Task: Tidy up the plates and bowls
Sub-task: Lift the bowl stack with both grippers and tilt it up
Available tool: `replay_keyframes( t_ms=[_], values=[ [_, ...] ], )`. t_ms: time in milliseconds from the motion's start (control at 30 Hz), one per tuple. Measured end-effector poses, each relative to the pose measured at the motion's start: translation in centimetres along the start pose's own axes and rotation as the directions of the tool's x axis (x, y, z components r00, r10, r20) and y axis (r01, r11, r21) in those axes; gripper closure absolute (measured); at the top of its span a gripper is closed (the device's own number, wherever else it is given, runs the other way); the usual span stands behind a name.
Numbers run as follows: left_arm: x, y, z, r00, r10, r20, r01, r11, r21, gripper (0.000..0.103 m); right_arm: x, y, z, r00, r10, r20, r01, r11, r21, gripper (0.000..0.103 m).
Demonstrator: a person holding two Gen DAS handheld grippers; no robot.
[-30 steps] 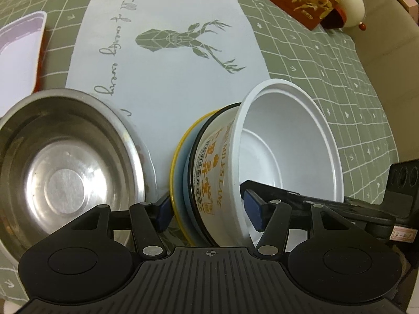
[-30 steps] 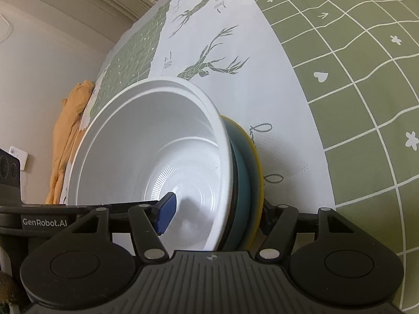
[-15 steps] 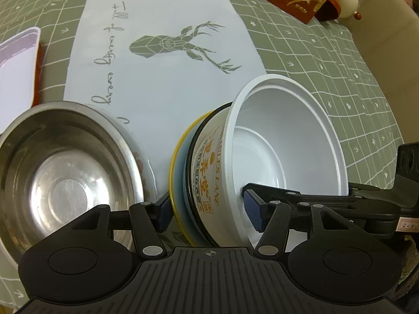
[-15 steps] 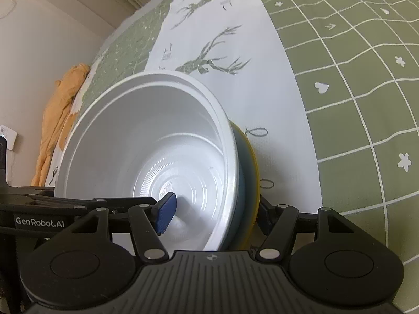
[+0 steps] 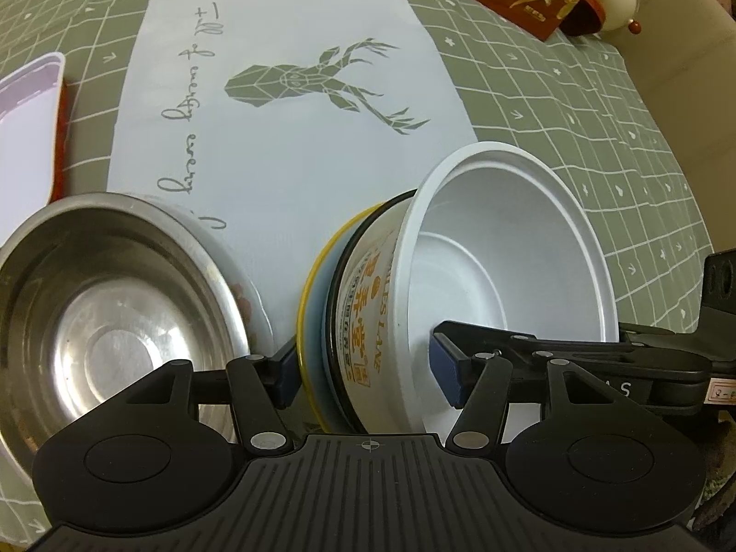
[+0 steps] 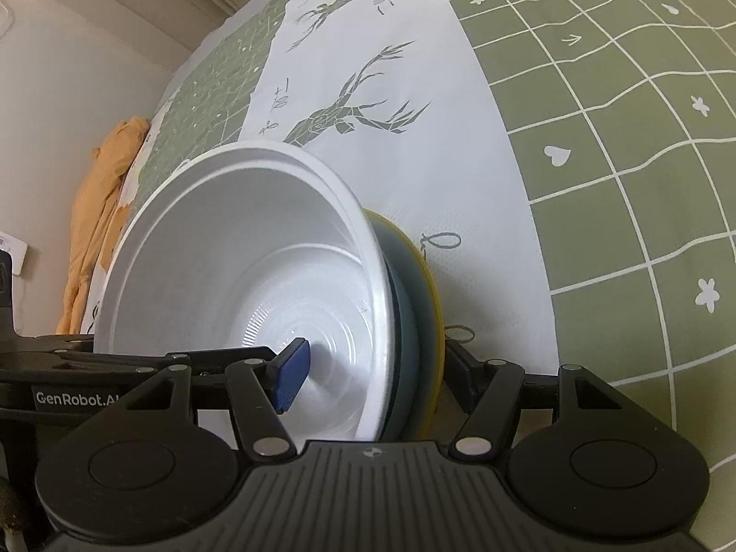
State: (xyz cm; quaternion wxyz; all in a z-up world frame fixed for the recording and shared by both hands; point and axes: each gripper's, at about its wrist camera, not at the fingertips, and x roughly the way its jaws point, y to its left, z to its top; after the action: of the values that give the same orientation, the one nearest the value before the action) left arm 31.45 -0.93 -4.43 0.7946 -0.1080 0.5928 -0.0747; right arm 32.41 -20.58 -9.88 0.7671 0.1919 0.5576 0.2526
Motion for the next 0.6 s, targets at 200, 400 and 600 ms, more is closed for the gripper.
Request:
replay_keyframes(
  t_ms=[200, 400, 600],
  values=[
    [0.11, -0.08, 0.29, 1.000, 0.005, -0.005, -0.005, 1.000, -0.001, 0.041, -0.18, -0.09, -0.06, 1.000, 0.001, -0.002, -0.001, 1.000, 0.004, 0.041],
    [0.24, -0.07, 0.68, 1.000, 0.008, -0.022, -0.008, 1.000, -0.009, 0.041, -0.03, -0.11, 0.08, 1.000, 0.005, -0.004, -0.005, 1.000, 0.010, 0.041],
    [0.39, -0.16, 0.90, 0.999, 0.017, -0.034, -0.018, 1.000, -0.018, 0.041, 0.08, -0.44, 0.28, 1.000, 0.016, -0.021, -0.015, 0.999, 0.037, 0.043]
  ],
)
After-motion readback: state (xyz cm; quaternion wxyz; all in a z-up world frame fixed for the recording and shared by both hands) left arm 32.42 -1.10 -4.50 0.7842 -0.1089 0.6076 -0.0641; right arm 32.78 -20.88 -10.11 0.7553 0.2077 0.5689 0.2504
